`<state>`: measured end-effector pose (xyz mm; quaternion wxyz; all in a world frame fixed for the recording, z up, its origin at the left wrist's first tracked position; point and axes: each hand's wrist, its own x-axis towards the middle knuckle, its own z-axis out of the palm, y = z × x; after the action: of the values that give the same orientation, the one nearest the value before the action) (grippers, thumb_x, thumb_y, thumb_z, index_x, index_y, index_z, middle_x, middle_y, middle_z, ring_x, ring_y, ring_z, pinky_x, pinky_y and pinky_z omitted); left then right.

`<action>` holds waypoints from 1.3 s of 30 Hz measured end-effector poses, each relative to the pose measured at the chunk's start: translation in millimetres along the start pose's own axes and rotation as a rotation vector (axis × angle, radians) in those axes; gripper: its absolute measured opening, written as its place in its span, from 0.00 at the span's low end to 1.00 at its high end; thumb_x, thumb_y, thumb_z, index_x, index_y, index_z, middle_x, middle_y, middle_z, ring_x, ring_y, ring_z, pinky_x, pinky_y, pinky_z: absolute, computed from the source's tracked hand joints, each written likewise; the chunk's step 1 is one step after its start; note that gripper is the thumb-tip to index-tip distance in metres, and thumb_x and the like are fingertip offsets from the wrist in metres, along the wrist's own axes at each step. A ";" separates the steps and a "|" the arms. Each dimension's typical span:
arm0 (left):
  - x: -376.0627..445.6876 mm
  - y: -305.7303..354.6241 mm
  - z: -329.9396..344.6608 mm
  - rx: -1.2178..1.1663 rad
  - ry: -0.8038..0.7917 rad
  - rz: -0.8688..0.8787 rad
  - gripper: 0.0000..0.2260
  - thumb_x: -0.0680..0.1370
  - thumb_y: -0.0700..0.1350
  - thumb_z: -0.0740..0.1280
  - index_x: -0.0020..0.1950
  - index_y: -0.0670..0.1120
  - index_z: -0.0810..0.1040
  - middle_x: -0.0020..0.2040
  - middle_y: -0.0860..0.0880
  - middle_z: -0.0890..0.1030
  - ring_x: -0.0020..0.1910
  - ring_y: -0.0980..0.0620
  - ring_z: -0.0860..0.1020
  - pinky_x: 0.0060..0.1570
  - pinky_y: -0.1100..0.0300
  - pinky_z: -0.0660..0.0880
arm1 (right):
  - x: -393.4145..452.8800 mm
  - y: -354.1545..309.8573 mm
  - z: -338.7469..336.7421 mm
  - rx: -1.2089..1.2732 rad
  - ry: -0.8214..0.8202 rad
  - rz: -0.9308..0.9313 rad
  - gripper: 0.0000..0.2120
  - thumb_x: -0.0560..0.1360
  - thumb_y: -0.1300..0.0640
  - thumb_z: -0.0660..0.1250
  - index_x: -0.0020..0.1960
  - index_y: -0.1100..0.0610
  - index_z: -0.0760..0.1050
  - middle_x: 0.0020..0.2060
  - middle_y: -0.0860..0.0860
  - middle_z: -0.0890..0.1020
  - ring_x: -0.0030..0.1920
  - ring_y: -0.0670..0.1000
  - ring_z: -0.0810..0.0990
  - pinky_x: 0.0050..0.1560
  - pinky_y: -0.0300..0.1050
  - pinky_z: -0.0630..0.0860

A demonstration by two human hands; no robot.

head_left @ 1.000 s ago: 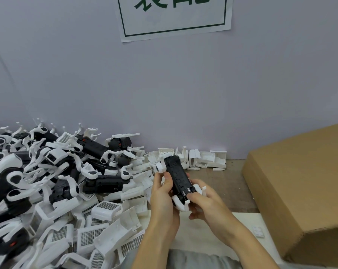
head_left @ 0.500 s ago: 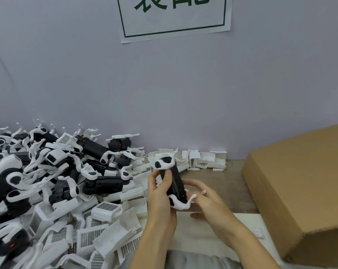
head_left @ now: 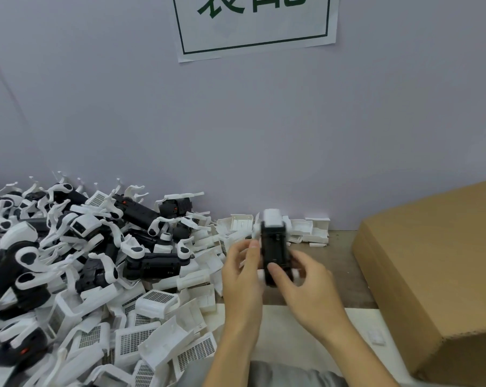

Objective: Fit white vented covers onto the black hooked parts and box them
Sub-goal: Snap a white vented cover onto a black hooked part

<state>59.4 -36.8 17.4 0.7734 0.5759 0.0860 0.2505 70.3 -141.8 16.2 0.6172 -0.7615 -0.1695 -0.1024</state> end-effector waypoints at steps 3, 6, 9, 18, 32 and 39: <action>-0.2 0.0 -0.2 0.023 -0.034 -0.032 0.02 0.79 0.47 0.69 0.49 0.50 0.82 0.44 0.50 0.86 0.47 0.50 0.83 0.46 0.59 0.77 | 0.9 0.7 -5.6 0.210 0.067 0.132 0.07 0.80 0.57 0.67 0.49 0.50 0.83 0.40 0.45 0.86 0.40 0.43 0.84 0.36 0.33 0.76; -1.0 0.7 1.3 0.099 -0.084 -0.115 0.12 0.81 0.52 0.65 0.47 0.46 0.84 0.41 0.46 0.86 0.42 0.52 0.83 0.42 0.62 0.77 | -0.2 -2.4 -6.4 0.234 0.035 0.107 0.10 0.81 0.58 0.64 0.50 0.51 0.84 0.39 0.47 0.86 0.38 0.43 0.83 0.34 0.33 0.75; -1.2 3.9 1.0 0.025 -0.148 -0.252 0.22 0.84 0.56 0.57 0.49 0.44 0.85 0.44 0.41 0.87 0.43 0.48 0.86 0.44 0.58 0.81 | -3.5 -7.0 -2.3 0.217 -0.119 0.042 0.11 0.81 0.60 0.65 0.54 0.47 0.83 0.45 0.45 0.87 0.47 0.43 0.85 0.44 0.34 0.79; 15.5 20.6 -19.2 -0.234 0.169 -0.186 0.16 0.84 0.52 0.59 0.53 0.45 0.82 0.41 0.44 0.87 0.34 0.52 0.83 0.30 0.61 0.79 | -1.0 13.1 0.3 -0.216 0.025 0.023 0.11 0.80 0.58 0.65 0.58 0.44 0.77 0.50 0.41 0.80 0.51 0.41 0.76 0.48 0.35 0.70; 29.9 33.6 -49.1 -0.354 0.287 -0.073 0.19 0.84 0.54 0.57 0.52 0.41 0.81 0.41 0.42 0.85 0.36 0.47 0.82 0.33 0.54 0.79 | 28.7 8.8 67.9 -0.757 -0.474 -0.176 0.09 0.79 0.48 0.66 0.59 0.43 0.76 0.57 0.38 0.69 0.61 0.45 0.64 0.60 0.49 0.64; 27.1 26.8 -40.9 -0.274 0.194 -0.109 0.18 0.84 0.53 0.58 0.53 0.42 0.82 0.43 0.41 0.86 0.41 0.44 0.83 0.37 0.55 0.80 | 29.4 6.8 49.2 -0.514 -0.285 0.062 0.08 0.84 0.55 0.55 0.49 0.50 0.71 0.46 0.48 0.79 0.49 0.52 0.76 0.52 0.54 0.74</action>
<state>57.7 16.7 33.5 0.8452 0.4327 0.1565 0.2719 97.4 -91.2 10.2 0.3767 -0.9044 -0.1996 -0.0148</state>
